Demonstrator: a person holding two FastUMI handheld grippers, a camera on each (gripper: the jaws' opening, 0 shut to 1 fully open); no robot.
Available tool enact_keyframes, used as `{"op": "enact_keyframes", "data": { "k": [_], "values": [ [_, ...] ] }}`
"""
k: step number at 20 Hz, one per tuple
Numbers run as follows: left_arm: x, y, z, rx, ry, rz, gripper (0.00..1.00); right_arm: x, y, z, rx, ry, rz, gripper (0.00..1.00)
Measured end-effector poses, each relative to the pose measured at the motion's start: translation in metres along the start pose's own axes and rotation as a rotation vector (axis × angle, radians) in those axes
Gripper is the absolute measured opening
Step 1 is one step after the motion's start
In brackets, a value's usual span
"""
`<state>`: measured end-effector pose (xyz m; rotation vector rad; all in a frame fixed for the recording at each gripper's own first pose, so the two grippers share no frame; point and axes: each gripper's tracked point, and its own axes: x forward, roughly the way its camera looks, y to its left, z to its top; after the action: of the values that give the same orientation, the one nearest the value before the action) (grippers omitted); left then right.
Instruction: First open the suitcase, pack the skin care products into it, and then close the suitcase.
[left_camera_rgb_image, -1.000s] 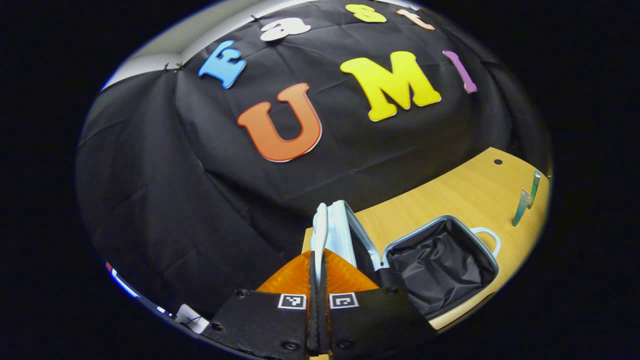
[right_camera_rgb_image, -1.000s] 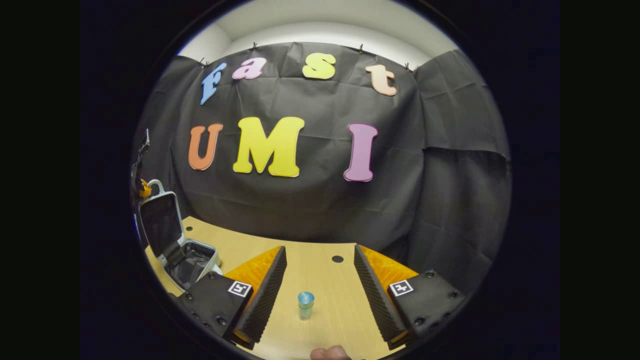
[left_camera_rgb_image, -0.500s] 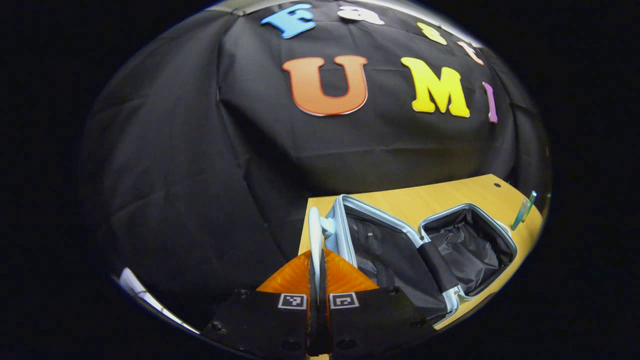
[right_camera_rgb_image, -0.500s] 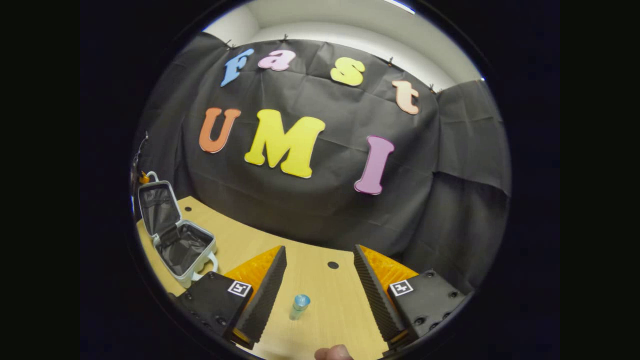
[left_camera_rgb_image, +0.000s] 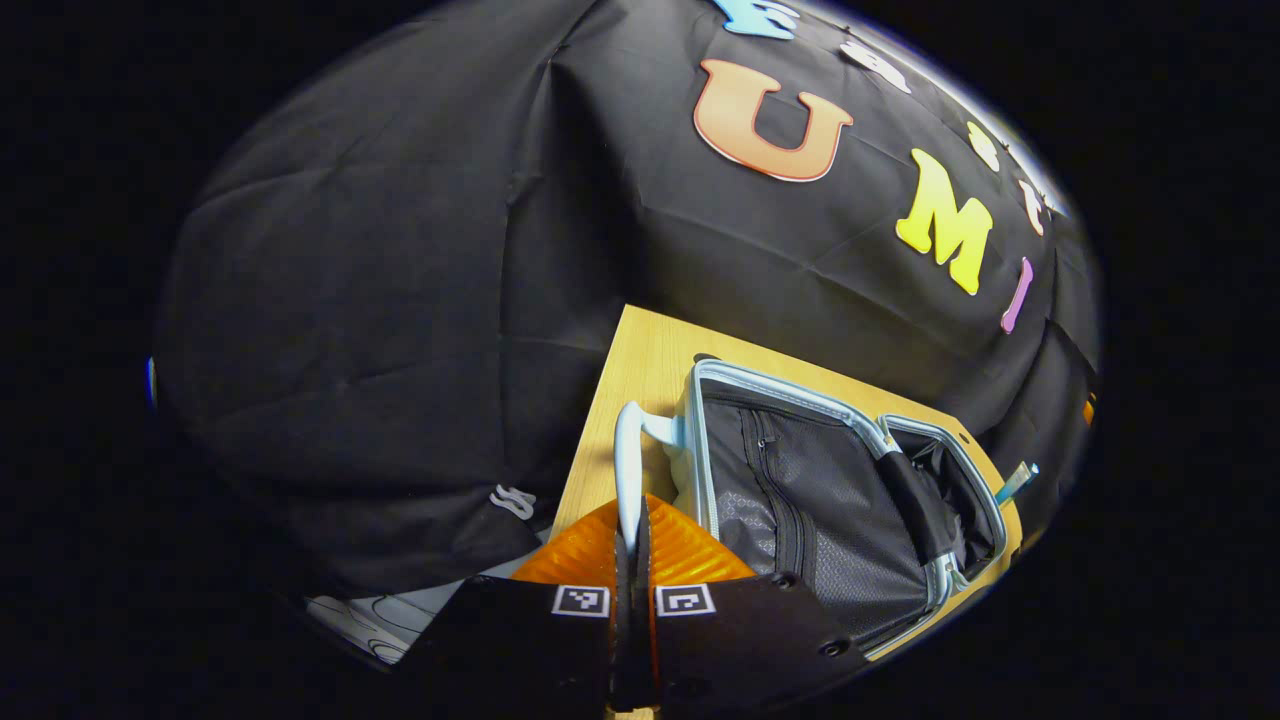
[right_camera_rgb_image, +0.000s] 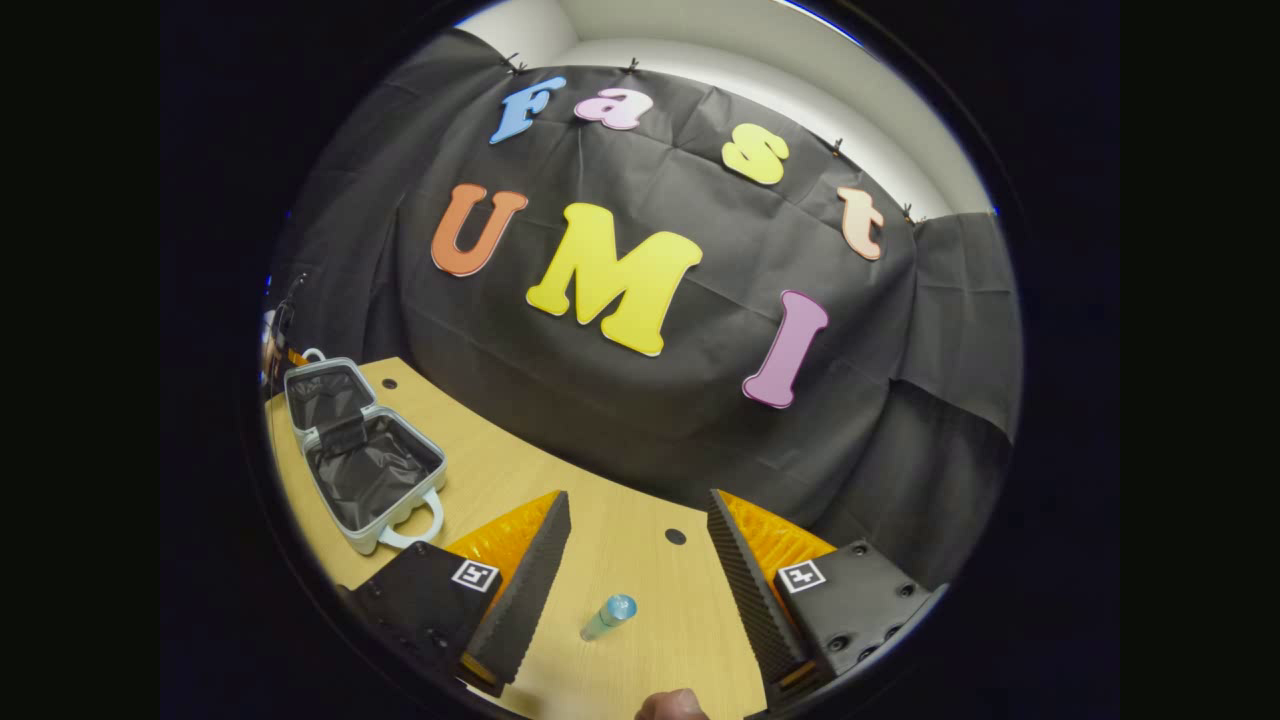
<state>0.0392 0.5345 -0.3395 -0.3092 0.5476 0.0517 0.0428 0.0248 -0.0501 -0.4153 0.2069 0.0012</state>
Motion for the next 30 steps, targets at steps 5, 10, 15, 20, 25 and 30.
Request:
{"op": "enact_keyframes", "data": {
  "k": [5,10,15,20,25,30],
  "values": [
    [0.005,0.013,0.000,-0.077,-0.033,0.008,0.19,0.006,0.017,-0.019,0.020,0.057,0.016,0.83],
    [-0.021,0.002,0.017,-0.087,-0.059,-0.010,0.64,0.007,0.028,-0.023,0.050,0.076,0.033,0.83],
    [-0.073,-0.048,0.073,0.017,-0.158,-0.035,1.00,0.003,0.037,-0.032,0.107,0.083,0.052,0.84],
    [-0.127,-0.151,0.129,0.124,-0.291,-0.027,0.97,-0.007,0.010,-0.028,0.199,0.039,0.015,0.82],
    [-0.141,-0.268,0.122,0.182,-0.313,0.027,1.00,-0.022,-0.033,-0.038,0.275,0.019,-0.035,0.82],
    [-0.145,-0.386,0.076,0.194,-0.290,0.041,0.98,-0.032,-0.065,-0.063,0.295,0.018,-0.033,0.84]
  ]
}}
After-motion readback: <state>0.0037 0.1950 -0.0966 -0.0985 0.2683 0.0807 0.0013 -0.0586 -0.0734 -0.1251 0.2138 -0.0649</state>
